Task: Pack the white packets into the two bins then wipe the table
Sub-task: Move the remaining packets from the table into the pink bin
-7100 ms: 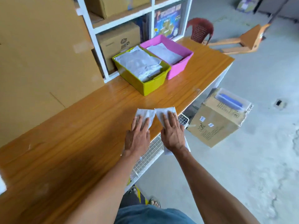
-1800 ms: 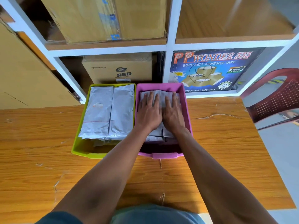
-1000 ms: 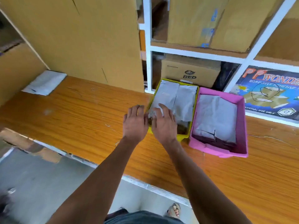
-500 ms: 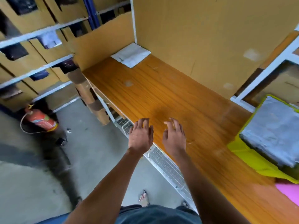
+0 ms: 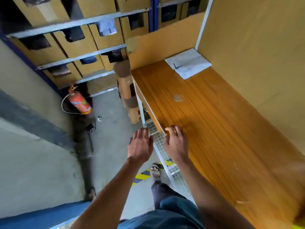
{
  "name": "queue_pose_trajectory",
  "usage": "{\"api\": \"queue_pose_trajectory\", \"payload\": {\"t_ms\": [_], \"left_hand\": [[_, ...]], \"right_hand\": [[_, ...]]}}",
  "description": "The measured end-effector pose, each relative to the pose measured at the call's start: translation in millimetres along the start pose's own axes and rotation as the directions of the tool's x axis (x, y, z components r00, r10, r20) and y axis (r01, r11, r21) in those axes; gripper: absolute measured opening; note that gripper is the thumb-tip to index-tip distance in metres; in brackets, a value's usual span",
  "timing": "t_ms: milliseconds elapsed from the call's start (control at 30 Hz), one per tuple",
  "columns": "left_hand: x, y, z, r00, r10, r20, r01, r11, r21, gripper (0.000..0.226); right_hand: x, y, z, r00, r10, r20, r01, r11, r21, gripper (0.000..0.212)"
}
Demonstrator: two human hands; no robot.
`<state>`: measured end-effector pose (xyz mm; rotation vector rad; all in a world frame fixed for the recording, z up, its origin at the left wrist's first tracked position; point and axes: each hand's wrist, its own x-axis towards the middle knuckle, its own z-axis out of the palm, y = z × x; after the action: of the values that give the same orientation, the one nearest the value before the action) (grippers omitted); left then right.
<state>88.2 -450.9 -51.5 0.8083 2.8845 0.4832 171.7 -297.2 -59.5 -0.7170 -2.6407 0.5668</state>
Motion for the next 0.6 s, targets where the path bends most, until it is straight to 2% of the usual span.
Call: {"api": "queue_pose_trajectory", "payload": {"t_ms": [267,500,600], "left_hand": [[107.8,-22.8,-25.0,0.998,-0.058,-0.001,0.058,0.997,0.053,0.059],[196.3,-26.6,-45.3,0.998,-0.055,0.038,0.053,0.997,0.059,0.050],[235.1,-35.4,-43.5,0.997,-0.015,0.077,0.009,0.997,0.072,0.052]], "right_hand": [[114.4,-7.1,41.4,0.997,-0.058,0.048,0.055,0.997,0.054,0.026],[200.5,-10.3,53.8,0.999,-0.005,0.044,0.002,0.998,0.067,0.027],[228.6,-14.6,65.1,0.997,0.029,0.073,-0.033,0.998,0.059,0.029]]}}
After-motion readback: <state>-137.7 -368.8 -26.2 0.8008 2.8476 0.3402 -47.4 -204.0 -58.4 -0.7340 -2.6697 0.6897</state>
